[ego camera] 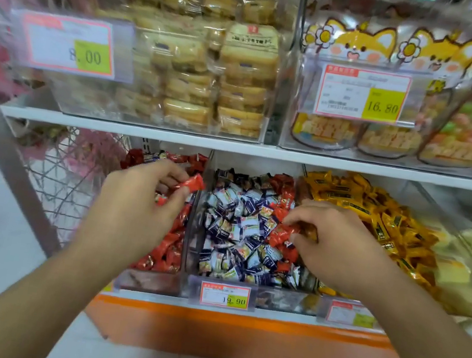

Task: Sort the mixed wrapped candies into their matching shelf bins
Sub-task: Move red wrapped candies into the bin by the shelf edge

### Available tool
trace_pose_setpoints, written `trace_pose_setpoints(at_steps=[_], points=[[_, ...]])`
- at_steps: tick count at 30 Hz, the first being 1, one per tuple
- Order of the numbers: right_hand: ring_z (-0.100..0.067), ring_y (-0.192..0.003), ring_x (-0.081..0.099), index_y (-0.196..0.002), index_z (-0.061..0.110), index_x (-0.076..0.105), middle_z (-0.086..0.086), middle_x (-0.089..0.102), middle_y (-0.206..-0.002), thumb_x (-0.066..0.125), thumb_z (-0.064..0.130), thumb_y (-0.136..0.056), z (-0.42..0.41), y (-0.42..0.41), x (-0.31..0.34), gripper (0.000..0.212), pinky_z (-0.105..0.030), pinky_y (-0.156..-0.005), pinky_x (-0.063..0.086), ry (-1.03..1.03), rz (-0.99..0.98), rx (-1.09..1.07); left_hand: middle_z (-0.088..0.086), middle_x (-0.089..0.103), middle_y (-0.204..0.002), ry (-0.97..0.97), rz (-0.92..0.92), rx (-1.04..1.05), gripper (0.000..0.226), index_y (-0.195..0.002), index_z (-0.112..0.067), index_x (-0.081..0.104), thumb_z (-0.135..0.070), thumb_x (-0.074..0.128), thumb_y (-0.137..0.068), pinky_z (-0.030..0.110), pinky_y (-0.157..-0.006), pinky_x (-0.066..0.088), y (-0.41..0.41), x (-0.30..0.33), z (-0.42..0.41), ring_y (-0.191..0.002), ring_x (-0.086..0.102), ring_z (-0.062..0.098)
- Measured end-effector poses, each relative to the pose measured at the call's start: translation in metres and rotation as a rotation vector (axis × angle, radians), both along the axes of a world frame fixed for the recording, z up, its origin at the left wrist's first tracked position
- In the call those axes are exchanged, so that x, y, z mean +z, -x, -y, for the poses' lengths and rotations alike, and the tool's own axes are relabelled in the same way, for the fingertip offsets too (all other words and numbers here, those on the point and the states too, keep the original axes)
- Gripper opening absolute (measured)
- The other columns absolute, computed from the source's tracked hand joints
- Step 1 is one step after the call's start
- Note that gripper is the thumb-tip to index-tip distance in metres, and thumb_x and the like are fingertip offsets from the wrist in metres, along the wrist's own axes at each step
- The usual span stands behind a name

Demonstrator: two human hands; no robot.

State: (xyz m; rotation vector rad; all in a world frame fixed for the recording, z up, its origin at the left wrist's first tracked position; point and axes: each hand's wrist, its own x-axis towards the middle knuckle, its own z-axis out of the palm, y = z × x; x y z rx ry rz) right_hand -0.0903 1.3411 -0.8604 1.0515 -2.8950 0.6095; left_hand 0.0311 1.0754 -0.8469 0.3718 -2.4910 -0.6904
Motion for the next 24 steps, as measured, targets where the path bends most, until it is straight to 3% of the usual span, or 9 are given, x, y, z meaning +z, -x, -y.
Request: trace_pose_setpoints(at_steps=[2, 5, 10, 12, 14, 17, 20, 24], points=[[-0.008, -0.127, 0.052, -0.12, 0.032, 0.072, 0.015, 0.062, -0.127, 0.067, 0.024, -0.1, 0.002, -0.001, 0.002, 0.022, -0.028, -0.112, 0.042, -0.013, 0.023, -0.017, -0.014, 0.072, -0.101, 0.038, 0.026, 0.086, 0.019, -0.112, -0.028, 0.071, -0.03, 0.068, -0.093, 0.021, -0.077, 0.049, -0.004, -0.001, 0.021, -0.091, 0.066, 0.005], [-0.01, -0.13, 0.053, -0.12, 0.032, 0.072, 0.013, 0.061, -0.135, 0.069, 0.024, -0.099, -0.002, 0.002, 0.005, 0.023, -0.027, -0.113, 0.041, 0.003, 0.048, -0.048, -0.002, 0.067, -0.129, 0.107, 0.108, 0.1, 0.038, -0.129, -0.024, 0.067, -0.029, 0.069, -0.091, 0.035, -0.097, 0.046, -0.005, -0.008, 0.031, -0.117, 0.062, 0.023], [-0.011, -0.144, 0.045, -0.12, 0.038, 0.071, 0.014, 0.057, -0.147, 0.076, 0.026, -0.094, -0.014, 0.014, 0.007, 0.029, -0.03, -0.12, 0.034, -0.018, 0.066, -0.113, -0.01, 0.064, -0.127, 0.169, 0.059, -0.135, 0.033, -0.124, -0.026, 0.069, -0.021, 0.069, -0.091, 0.016, -0.101, 0.033, 0.005, -0.016, -0.001, -0.12, 0.056, 0.012], [-0.01, -0.148, 0.04, -0.12, 0.04, 0.07, 0.014, 0.053, -0.152, 0.077, 0.031, -0.093, -0.016, 0.016, 0.007, 0.03, -0.033, -0.123, 0.032, -0.015, 0.087, -0.127, -0.018, 0.059, -0.126, 0.164, 0.083, -0.267, 0.033, -0.126, -0.031, 0.067, -0.025, 0.066, -0.094, 0.011, -0.1, 0.032, 0.012, -0.022, -0.023, -0.11, 0.053, -0.005], [-0.01, -0.146, 0.043, -0.123, 0.04, 0.069, 0.014, 0.051, -0.153, 0.077, 0.032, -0.093, -0.018, 0.017, 0.007, 0.032, -0.032, -0.12, 0.036, -0.016, 0.105, -0.13, -0.022, 0.055, -0.124, 0.134, 0.129, -0.381, 0.034, -0.129, -0.035, 0.063, -0.028, 0.065, -0.097, 0.014, -0.096, 0.04, 0.022, -0.031, -0.044, -0.097, 0.051, -0.01], [-0.011, -0.126, 0.06, -0.125, 0.039, 0.067, 0.015, 0.053, -0.151, 0.076, 0.034, -0.094, -0.02, 0.018, 0.008, 0.033, -0.03, -0.1, 0.053, 0.004, 0.148, -0.155, -0.022, 0.051, -0.13, 0.093, 0.209, -0.458, 0.039, -0.137, -0.037, 0.056, -0.028, 0.063, -0.1, 0.024, -0.1, 0.046, 0.043, -0.044, -0.067, -0.111, 0.053, -0.002], [-0.015, -0.109, 0.069, -0.125, 0.038, 0.067, 0.011, 0.06, -0.143, 0.074, 0.034, -0.095, -0.019, 0.02, 0.007, 0.031, -0.035, -0.093, 0.059, 0.015, 0.154, -0.167, -0.015, 0.042, -0.15, 0.087, 0.284, -0.473, 0.057, -0.151, -0.033, 0.041, -0.03, 0.065, -0.099, 0.028, -0.115, 0.038, 0.075, -0.057, -0.081, -0.137, 0.043, 0.01], [-0.014, -0.122, 0.061, -0.126, 0.034, 0.067, 0.008, 0.057, -0.147, 0.071, 0.031, -0.098, -0.019, 0.022, 0.005, 0.029, -0.031, -0.1, 0.055, 0.026, 0.153, -0.142, -0.009, 0.026, -0.163, 0.099, 0.404, -0.491, 0.074, -0.159, -0.034, 0.028, -0.039, 0.067, -0.097, 0.043, -0.118, 0.037, 0.115, -0.072, -0.091, -0.148, 0.032, 0.021]])
